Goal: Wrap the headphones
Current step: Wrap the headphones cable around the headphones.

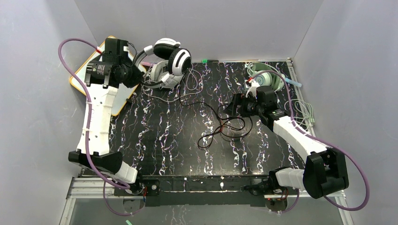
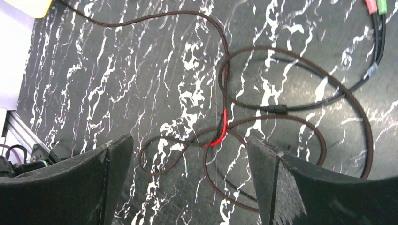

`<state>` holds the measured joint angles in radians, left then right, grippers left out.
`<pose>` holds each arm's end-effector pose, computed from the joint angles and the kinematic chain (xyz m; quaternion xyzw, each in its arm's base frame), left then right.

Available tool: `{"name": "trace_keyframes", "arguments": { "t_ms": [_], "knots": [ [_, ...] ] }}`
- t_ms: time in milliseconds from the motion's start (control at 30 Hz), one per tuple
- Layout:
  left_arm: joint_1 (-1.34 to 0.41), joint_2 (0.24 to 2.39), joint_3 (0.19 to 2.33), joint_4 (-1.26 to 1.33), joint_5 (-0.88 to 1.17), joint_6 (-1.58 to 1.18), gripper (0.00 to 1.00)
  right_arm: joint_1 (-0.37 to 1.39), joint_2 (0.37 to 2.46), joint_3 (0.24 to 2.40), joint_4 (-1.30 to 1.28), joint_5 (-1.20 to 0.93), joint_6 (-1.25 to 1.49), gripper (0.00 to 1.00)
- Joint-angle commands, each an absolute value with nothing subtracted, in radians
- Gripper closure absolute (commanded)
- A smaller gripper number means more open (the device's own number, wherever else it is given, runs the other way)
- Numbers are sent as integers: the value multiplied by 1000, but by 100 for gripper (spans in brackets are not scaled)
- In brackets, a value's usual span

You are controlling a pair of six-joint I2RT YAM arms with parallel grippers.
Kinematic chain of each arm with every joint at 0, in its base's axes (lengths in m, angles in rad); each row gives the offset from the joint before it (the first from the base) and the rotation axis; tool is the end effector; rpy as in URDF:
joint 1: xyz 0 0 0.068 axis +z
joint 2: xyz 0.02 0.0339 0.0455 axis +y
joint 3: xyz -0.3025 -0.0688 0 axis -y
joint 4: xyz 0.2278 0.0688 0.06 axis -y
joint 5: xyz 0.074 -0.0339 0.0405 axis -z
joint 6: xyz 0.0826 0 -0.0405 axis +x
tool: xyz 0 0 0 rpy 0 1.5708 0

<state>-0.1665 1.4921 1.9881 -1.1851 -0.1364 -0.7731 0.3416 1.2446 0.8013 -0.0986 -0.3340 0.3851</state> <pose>0.2862 -0.0367 0.4772 -0.2972 0.8524 -0.1378 0.4075 0.2593 0.1209 0.2781 -0.0631 0.8600 0.3077 0.4021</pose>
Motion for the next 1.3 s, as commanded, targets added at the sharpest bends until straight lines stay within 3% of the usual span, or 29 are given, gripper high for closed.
{"name": "trace_keyframes", "arguments": {
  "t_ms": [0, 200, 367, 700, 933, 1133, 1267],
  "knots": [
    [-164, 1527, 2169, -1217, -44, -807, 100, 340, 1230, 816, 67, -395, 319, 1],
    [-163, 1545, 2315, -1223, -1, -814, 100, 348, 1320, 826, 192, -522, 298, 1],
    [-163, 1492, 2248, -1122, 112, -867, 100, 416, 1440, 933, 214, -556, 173, 1],
    [-162, 1394, 2082, -975, 260, -977, 100, 443, 1653, 964, 580, -664, 83, 2],
    [-163, 1409, 2112, -1006, 328, -989, 100, 445, 1809, 1018, 774, -745, 120, 4],
    [-162, 1412, 2107, -987, 365, -1012, 100, 462, 1918, 1076, 901, -784, 248, 19],
    [-163, 1403, 2065, -958, 376, -1027, 100, 492, 1943, 1068, 970, -811, 355, 56]
  ]
}}
